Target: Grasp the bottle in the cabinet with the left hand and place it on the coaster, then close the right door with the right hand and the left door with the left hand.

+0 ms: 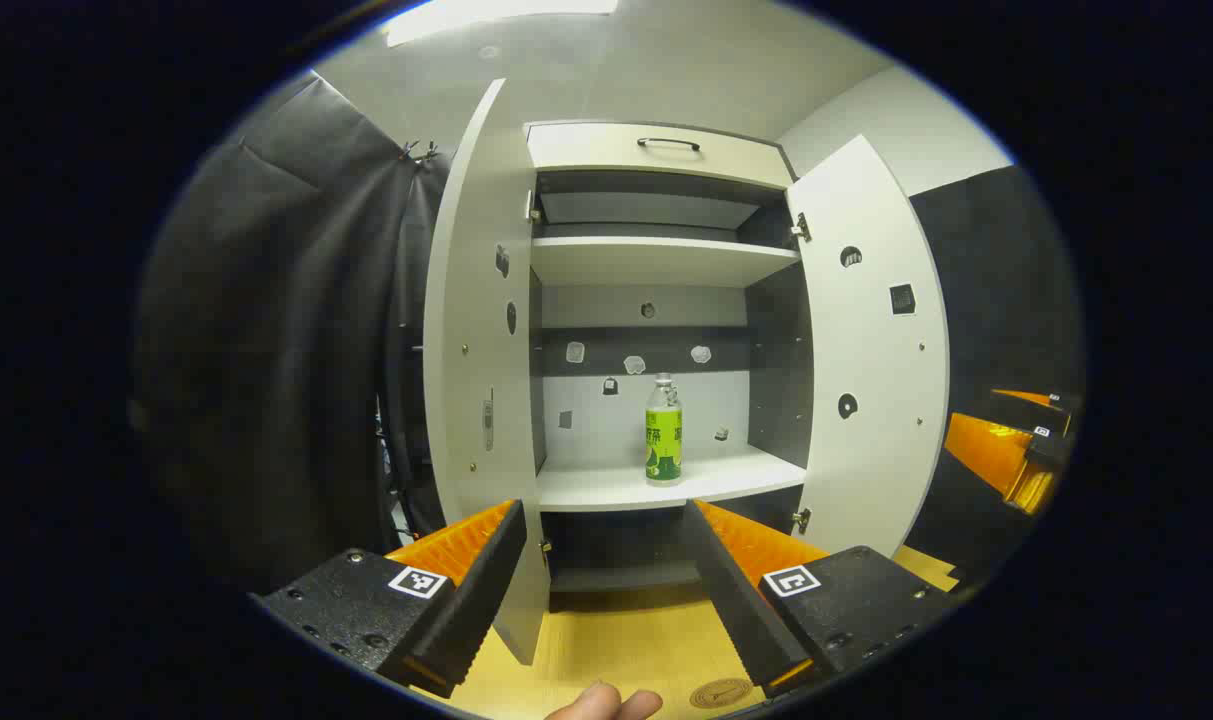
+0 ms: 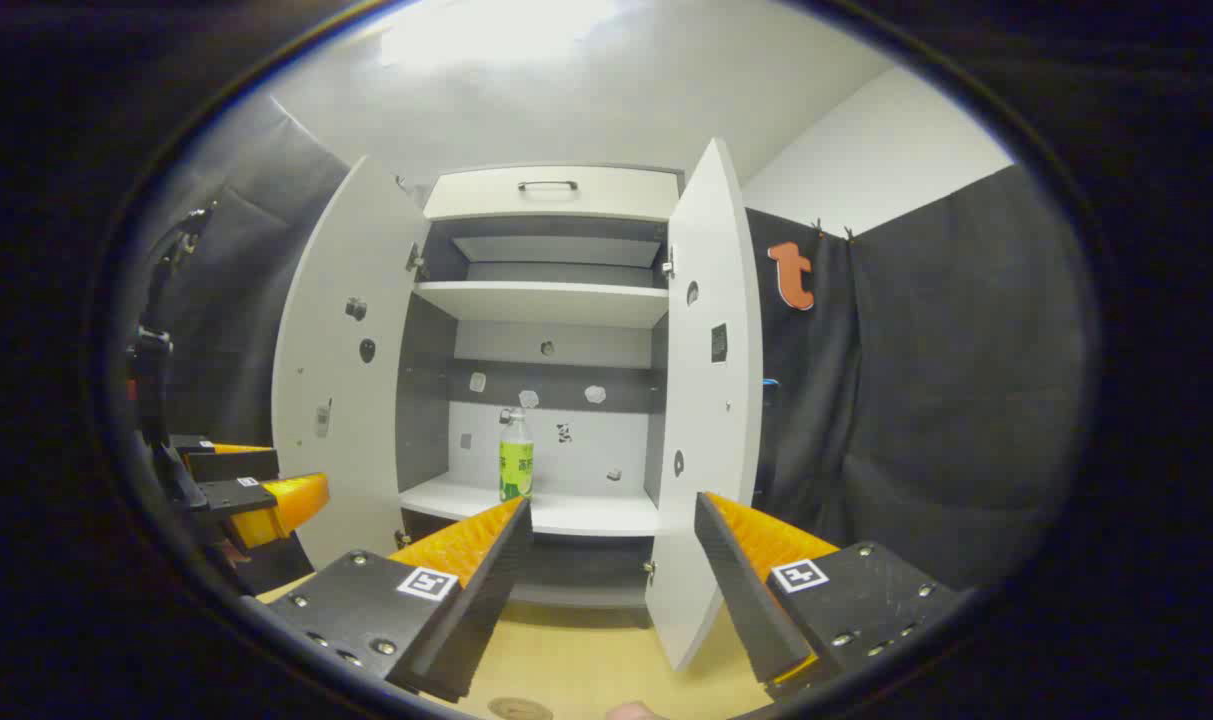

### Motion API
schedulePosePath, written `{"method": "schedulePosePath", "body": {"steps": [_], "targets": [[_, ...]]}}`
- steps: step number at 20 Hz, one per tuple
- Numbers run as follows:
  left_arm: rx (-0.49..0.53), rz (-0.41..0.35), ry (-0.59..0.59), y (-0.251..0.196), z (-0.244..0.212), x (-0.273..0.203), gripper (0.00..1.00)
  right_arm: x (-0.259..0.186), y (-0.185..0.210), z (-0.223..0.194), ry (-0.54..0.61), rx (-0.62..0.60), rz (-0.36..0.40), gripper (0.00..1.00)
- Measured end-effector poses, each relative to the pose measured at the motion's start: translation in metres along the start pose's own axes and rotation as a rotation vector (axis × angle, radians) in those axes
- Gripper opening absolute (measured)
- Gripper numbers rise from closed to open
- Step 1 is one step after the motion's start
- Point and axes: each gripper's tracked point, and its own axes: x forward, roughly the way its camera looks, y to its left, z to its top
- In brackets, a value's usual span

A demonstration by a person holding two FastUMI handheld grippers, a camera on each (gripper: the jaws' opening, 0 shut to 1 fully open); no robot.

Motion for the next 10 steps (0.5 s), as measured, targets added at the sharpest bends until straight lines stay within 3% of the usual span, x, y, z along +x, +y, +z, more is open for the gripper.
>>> {"method": "schedulePosePath", "body": {"steps": [4, 10], "targets": [[-0.026, 0.020, 0.020, -0.008, 0.007, -0.007, 0.99, 0.001, -0.019, 0.008, 0.025, 0.000, -0.018, 0.98], [0.004, 0.079, -0.002, -0.018, 0.032, -0.013, 0.99, -0.002, -0.037, 0.016, 0.023, 0.034, 0.025, 0.98]]}}
